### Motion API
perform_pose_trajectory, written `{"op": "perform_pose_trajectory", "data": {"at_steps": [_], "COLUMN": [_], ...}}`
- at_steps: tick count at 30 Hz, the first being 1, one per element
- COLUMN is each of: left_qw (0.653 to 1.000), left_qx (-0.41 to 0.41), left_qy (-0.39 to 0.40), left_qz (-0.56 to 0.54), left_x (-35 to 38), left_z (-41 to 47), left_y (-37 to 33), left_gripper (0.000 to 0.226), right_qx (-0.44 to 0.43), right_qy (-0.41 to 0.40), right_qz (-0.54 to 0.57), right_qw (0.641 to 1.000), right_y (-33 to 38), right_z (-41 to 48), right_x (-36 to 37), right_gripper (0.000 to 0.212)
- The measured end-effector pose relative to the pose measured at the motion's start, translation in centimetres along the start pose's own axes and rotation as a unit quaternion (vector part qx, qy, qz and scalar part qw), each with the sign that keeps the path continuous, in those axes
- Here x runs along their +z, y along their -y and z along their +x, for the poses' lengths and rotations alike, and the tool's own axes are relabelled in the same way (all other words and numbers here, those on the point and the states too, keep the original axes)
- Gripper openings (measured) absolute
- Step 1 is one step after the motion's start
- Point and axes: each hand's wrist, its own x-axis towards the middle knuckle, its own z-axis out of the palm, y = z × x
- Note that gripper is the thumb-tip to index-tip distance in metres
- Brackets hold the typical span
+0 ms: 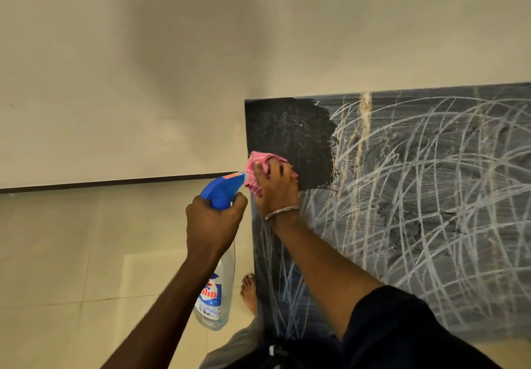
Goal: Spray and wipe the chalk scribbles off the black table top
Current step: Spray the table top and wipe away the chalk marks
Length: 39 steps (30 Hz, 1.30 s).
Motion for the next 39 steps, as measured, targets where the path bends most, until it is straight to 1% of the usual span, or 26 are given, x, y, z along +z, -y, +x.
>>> {"op": "perform_pose_trajectory", "data": {"at_steps": [3, 5, 6, 8, 11, 14, 16, 17, 19, 21, 22, 24, 26, 27, 28, 30, 31, 33, 36, 38, 39], "left_qw": [1.0, 1.0, 1.0, 1.0, 1.0, 1.0, 1.0, 1.0, 1.0, 1.0, 1.0, 1.0, 1.0, 1.0, 1.0, 0.999, 1.0, 1.0, 1.0, 1.0, 1.0], "left_qx": [-0.002, -0.007, -0.01, -0.01, -0.01, -0.014, -0.012, -0.01, -0.006, 0.001, 0.005, 0.004, 0.0, -0.002, -0.004, -0.003, -0.001, 0.002, 0.009, 0.01, 0.01], "left_qy": [0.001, 0.004, 0.006, 0.009, 0.009, 0.009, 0.01, 0.011, 0.012, 0.012, 0.014, 0.019, 0.023, 0.026, 0.029, 0.031, 0.031, 0.031, 0.03, 0.029, 0.029], "left_qz": [0.008, 0.007, 0.004, 0.001, 0.001, 0.0, 0.001, 0.003, 0.007, 0.01, 0.011, 0.008, 0.001, -0.003, -0.005, -0.005, -0.004, -0.003, 0.001, 0.002, 0.001], "left_x": [0.1, 0.1, 0.0, -0.1, -0.4, -0.8, -1.1, -1.2, -1.4, -1.5, -1.6, -1.8, -1.9, -1.9, -2.0, -2.1, -2.1, -2.2, -2.4, -2.5, -2.6], "left_z": [-0.1, -0.2, -0.2, -0.3, -0.6, -0.8, -1.0, -1.1, -1.4, -1.6, -1.7, -1.9, -1.9, -2.0, -2.0, -2.1, -2.1, -2.2, -2.4, -2.7, -2.8], "left_y": [0.0, 0.1, 0.1, 0.1, 0.2, 0.4, 0.5, 0.5, 0.7, 0.8, 0.7, 0.6, 0.7, 0.8, 0.8, 0.9, 1.0, 1.1, 1.3, 1.5, 1.5], "left_gripper": [0.024, 0.023, 0.022, 0.023, 0.025, 0.024, 0.024, 0.024, 0.024, 0.024, 0.025, 0.025, 0.024, 0.023, 0.022, 0.021, 0.022, 0.022, 0.022, 0.022, 0.022], "right_qx": [-0.073, -0.072, -0.047, 0.039, 0.156, 0.223, 0.238, 0.213, 0.115, 0.023, -0.006, -0.056, -0.106, -0.105, -0.073, 0.044, 0.1, 0.17, 0.22, 0.208, 0.18], "right_qy": [0.008, 0.002, 0.0, -0.007, -0.014, -0.013, -0.013, -0.011, 0.011, 0.035, 0.036, 0.037, 0.065, 0.066, 0.052, 0.02, 0.012, 0.011, 0.027, 0.028, 0.029], "right_qz": [-0.007, -0.01, -0.008, -0.005, 0.004, 0.004, 0.004, 0.004, -0.001, 0.014, 0.029, 0.038, 0.02, 0.014, 0.017, 0.023, 0.024, 0.029, 0.011, 0.009, 0.011], "right_qw": [0.997, 0.997, 0.999, 0.999, 0.988, 0.975, 0.971, 0.977, 0.993, 0.999, 0.999, 0.997, 0.992, 0.992, 0.996, 0.999, 0.995, 0.985, 0.975, 0.978, 0.983], "right_y": [-0.7, -3.1, -4.5, -7.7, -10.2, -8.6, -6.1, -4.5, -1.0, 1.9, 2.8, 2.7, 0.7, -0.8, -2.4, -5.7, -7.1, -8.5, -7.2, -4.5, -3.0], "right_z": [-1.0, -1.9, -2.3, -3.1, -3.7, -3.5, -3.3, -3.2, -3.3, -3.5, -3.5, -3.6, -3.7, -4.1, -4.6, -5.6, -6.1, -6.5, -6.3, -6.1, -6.1], "right_x": [0.3, 0.0, -0.2, -0.7, -1.7, -2.1, -2.1, -2.0, -1.1, -0.2, -0.1, -0.2, -0.6, -0.8, -1.1, -1.7, -2.0, -2.3, -2.7, -2.6, -2.3], "right_gripper": [0.078, 0.078, 0.077, 0.073, 0.07, 0.071, 0.072, 0.074, 0.075, 0.072, 0.068, 0.065, 0.07, 0.072, 0.072, 0.068, 0.066, 0.065, 0.067, 0.071, 0.073]}}
